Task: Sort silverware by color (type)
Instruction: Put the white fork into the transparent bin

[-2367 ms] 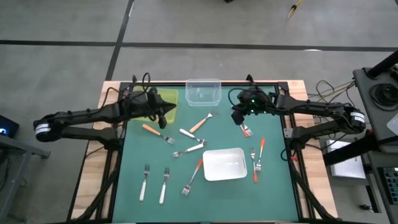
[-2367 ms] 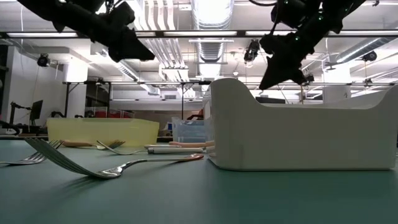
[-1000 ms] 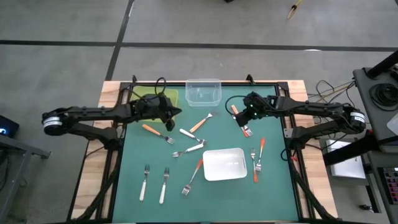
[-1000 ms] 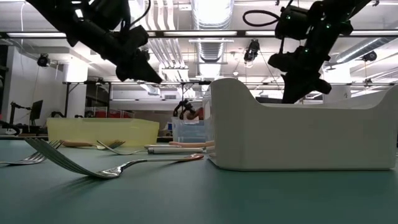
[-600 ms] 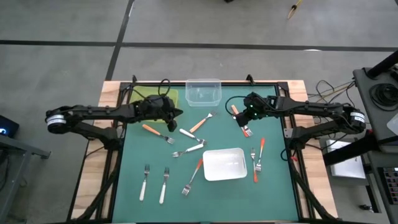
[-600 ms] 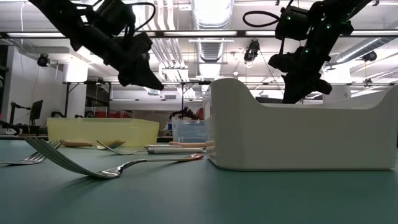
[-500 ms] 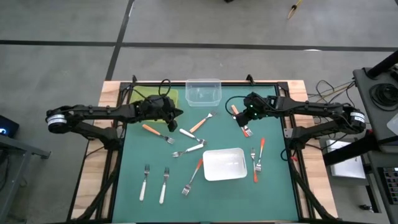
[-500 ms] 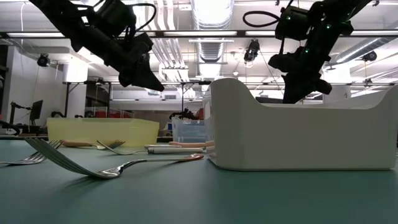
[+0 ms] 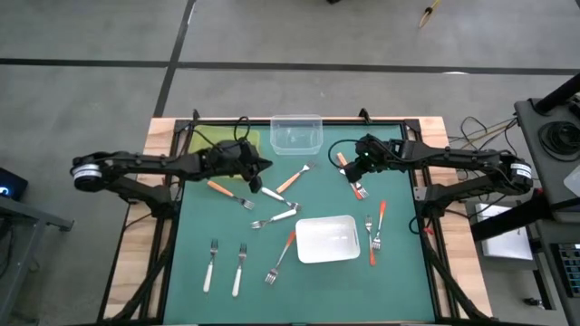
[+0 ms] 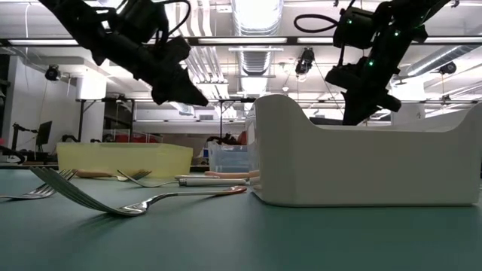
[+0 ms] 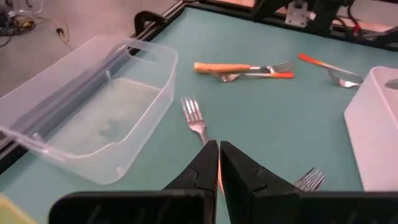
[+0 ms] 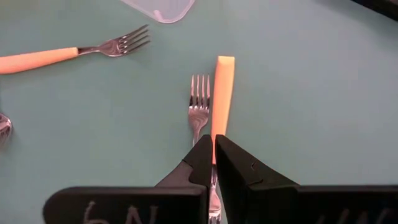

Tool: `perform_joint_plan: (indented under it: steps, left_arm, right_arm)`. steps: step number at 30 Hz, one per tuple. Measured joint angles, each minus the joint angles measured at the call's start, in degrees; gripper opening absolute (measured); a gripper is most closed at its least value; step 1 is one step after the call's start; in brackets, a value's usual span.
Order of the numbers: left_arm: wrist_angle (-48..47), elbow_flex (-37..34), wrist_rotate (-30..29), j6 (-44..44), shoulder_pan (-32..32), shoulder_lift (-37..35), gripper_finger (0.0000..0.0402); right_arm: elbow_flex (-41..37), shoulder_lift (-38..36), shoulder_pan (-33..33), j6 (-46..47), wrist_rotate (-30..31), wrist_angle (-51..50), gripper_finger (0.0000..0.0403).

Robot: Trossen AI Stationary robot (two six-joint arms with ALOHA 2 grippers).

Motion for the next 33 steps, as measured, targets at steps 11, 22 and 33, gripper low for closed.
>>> perform_joint_plan:
  steps: [11, 22, 33]
  left_arm:
    - [9.73, 0.00, -0.04, -0.65, -4.19, 5.92, 0.0000]
    - [5.29, 6.54, -0.22, -0.60, -6.09, 14.29, 0.0000]
    - [-12.80, 17.11, -7.47, -1.73, -8.75, 21.32, 0.0000]
  right_arm:
    - [0.00, 0.00, -0.02, -1.34, 5.20, 0.28, 0.0011]
    - [0.00, -0.02, -0.02, -5.12, 5.83, 4.15, 0.0011]
    - [-0.02, -0.02, -0.14, -12.20, 5.84, 6.29, 0.0011]
